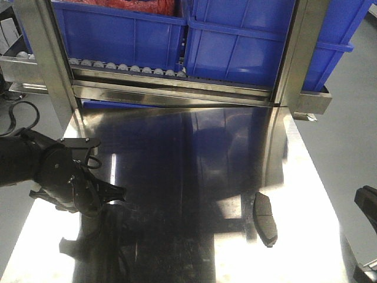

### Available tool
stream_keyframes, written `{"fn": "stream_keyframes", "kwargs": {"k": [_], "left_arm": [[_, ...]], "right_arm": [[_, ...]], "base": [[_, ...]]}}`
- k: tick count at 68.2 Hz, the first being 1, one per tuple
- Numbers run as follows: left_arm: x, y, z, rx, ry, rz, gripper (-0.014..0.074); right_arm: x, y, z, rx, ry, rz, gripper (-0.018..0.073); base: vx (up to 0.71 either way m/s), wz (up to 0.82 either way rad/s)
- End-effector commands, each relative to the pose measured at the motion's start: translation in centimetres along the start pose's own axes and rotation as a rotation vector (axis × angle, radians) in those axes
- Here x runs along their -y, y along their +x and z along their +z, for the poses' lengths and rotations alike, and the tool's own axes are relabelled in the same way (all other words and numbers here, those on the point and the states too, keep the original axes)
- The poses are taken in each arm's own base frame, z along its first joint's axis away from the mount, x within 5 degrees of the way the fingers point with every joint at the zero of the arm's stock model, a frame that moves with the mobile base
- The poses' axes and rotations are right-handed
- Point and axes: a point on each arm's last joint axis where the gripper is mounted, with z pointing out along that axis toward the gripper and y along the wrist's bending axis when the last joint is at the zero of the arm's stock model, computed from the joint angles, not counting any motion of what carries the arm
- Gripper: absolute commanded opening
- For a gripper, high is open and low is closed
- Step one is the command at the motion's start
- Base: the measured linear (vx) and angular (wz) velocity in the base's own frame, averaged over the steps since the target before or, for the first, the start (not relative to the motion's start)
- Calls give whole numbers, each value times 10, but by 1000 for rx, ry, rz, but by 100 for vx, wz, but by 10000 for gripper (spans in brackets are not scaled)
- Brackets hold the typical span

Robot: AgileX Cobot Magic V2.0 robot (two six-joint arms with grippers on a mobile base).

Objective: Move and align brake pads A on conveyor

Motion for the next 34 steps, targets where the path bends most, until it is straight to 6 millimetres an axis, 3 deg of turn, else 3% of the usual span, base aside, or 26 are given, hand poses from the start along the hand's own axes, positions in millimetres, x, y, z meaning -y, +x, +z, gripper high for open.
{"fn": "stream_keyframes", "kwargs": {"k": [1,34], "left_arm": [[3,-13,-29,135,51,-10,-8],[3,-13,-36,153,56,-2,-8]], "right_arm": [[1,-16,-2,99,10,-19,-6],[1,-16,-2,99,10,-19,-6]], "base": [[0,0],[0,0]]}}
